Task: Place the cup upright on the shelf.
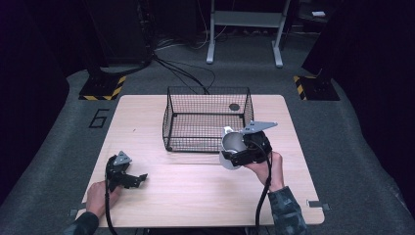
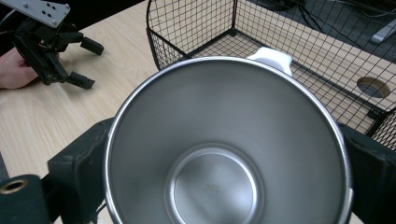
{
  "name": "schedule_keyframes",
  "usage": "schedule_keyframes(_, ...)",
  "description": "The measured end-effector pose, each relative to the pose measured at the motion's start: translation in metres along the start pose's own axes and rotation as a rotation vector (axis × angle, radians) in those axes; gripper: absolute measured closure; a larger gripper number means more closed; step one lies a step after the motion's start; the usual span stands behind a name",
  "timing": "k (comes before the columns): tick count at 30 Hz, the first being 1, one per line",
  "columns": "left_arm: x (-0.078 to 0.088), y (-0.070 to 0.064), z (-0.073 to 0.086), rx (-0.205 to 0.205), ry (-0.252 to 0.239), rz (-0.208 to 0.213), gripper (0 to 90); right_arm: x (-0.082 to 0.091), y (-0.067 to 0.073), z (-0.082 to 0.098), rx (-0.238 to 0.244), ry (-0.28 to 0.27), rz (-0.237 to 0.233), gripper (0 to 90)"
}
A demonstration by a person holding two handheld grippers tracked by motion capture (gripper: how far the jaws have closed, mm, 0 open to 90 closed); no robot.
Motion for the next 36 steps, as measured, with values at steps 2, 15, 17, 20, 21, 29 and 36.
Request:
schedule_keyframes(2, 0.000, 0.000, 0.000, 0.004, 0.000, 0.000, 0.2, 0.002, -0.002, -0.006, 0.007, -0.005, -0.001, 5.5)
schedule_keyframes(15, 0.000, 0.000, 0.000, -0.007, 0.006, -0.001, 0.2, 0.004, -0.008, -0.035, 0.041, -0.021, -0.010, 5.6)
schedule_keyframes(17, 0.000, 0.000, 0.000, -0.007, 0.006, -0.001, 0.2, 0.002, -0.009, -0.038, 0.050, -0.020, -0.014, 5.5)
schedule_keyframes(20, 0.000, 0.000, 0.000, -0.007, 0.006, -0.001, 0.2, 0.000, -0.011, -0.045, 0.054, -0.018, -0.019, 5.5)
schedule_keyframes(21, 0.000, 0.000, 0.000, -0.007, 0.006, -0.001, 0.2, -0.001, -0.011, -0.046, 0.054, -0.019, -0.021, 5.6)
schedule_keyframes(29, 0.000, 0.000, 0.000, -0.006, 0.006, -0.001, 0.2, -0.008, -0.018, -0.057, 0.068, -0.025, -0.025, 5.6)
schedule_keyframes(36, 0.000, 0.000, 0.000, -0.006, 0.008, 0.000, 0.2, -0.011, -0.024, -0.067, 0.061, -0.019, -0.024, 5.6)
Point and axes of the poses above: each handheld gripper's, and its own axes: x roughly backward along the jaws, z roughly out of its underside, y roughly to its left, the point moved 3 cm from there along -x, roughly forward along the jaws, and after that the axes turned 11 degrees about x, right-handed, at the moved point
